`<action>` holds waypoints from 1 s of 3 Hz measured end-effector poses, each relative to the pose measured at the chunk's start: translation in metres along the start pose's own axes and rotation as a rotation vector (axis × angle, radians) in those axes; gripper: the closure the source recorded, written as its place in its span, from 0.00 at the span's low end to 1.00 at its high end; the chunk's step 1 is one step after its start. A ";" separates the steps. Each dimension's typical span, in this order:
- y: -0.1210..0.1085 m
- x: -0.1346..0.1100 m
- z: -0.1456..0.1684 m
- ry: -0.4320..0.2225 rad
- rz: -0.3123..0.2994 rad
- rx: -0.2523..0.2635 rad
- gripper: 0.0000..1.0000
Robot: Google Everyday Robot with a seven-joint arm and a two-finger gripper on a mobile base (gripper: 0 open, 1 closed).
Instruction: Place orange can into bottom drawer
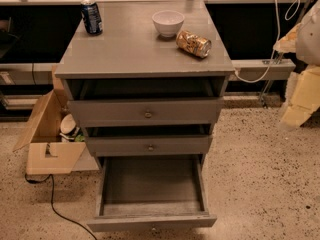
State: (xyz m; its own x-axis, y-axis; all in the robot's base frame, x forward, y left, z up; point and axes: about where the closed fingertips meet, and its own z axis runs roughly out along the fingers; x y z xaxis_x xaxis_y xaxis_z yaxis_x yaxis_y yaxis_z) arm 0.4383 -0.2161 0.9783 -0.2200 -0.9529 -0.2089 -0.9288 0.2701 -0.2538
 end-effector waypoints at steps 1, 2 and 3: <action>0.000 0.000 0.000 0.000 0.000 0.000 0.00; -0.027 -0.011 0.018 -0.074 0.050 0.010 0.00; -0.093 -0.040 0.064 -0.198 0.149 0.028 0.00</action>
Offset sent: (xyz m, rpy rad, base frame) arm 0.1100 0.0144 -0.0282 0.2773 -0.0629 -0.1050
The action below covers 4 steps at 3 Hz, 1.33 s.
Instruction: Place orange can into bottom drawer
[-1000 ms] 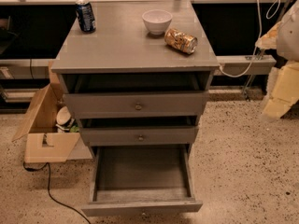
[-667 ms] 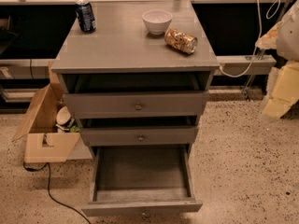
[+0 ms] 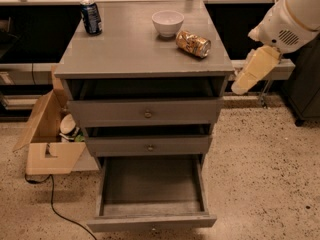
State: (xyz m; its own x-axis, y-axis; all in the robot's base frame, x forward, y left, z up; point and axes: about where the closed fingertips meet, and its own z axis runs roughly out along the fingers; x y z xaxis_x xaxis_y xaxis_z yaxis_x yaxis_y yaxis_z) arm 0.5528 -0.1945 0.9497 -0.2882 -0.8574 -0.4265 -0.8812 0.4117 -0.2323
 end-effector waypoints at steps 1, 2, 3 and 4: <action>-0.041 -0.018 0.034 -0.069 0.091 0.046 0.00; -0.086 -0.024 0.058 -0.132 0.181 0.133 0.00; -0.098 -0.029 0.061 -0.158 0.196 0.164 0.00; -0.100 -0.029 0.063 -0.161 0.205 0.167 0.00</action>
Offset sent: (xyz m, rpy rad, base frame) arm 0.1707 -0.0120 -0.0205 0.2344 -0.2392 -0.3246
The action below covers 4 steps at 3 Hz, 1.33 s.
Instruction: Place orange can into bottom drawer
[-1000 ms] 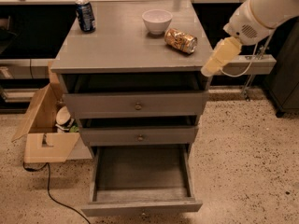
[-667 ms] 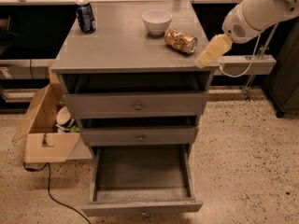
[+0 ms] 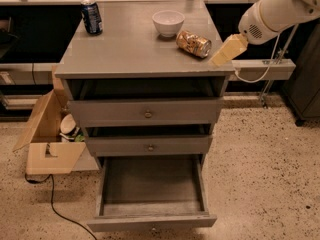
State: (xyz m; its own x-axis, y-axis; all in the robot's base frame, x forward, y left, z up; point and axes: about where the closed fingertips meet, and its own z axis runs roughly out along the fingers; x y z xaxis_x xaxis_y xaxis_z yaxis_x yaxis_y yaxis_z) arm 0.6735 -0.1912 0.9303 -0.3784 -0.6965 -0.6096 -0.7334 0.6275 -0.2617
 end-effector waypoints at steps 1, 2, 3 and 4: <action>-0.018 -0.005 0.018 -0.020 0.064 0.021 0.00; -0.050 -0.014 0.056 -0.010 0.156 0.071 0.00; -0.061 -0.023 0.082 0.004 0.181 0.090 0.00; -0.069 -0.037 0.116 -0.015 0.206 0.092 0.00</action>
Offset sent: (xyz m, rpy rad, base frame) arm 0.1090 -0.0103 -0.0221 0.1021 -0.0058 -0.2569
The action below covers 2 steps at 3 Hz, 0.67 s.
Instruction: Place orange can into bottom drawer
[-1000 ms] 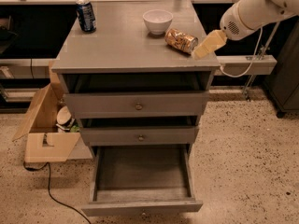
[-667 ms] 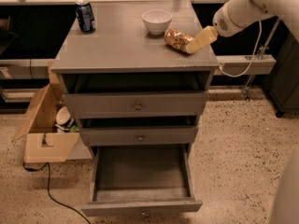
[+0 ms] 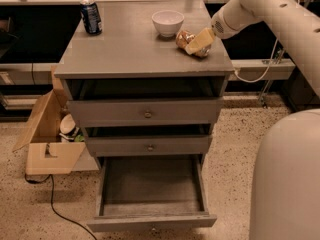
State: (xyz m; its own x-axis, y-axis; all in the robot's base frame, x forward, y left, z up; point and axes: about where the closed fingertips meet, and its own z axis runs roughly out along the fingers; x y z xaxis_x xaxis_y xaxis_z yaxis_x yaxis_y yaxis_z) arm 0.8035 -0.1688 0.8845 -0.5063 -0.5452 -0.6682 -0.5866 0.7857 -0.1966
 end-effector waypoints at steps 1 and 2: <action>0.003 -0.010 0.018 -0.015 0.010 -0.018 0.00; 0.013 -0.016 0.039 -0.004 0.004 -0.048 0.00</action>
Offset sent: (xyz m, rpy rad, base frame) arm 0.0406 0.0456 -0.0249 0.0347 0.0436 0.0515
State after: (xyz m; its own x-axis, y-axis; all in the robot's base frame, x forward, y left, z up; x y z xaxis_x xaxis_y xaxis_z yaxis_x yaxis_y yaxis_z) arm 0.8287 -0.1383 0.8651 -0.5058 -0.5410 -0.6719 -0.6143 0.7728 -0.1598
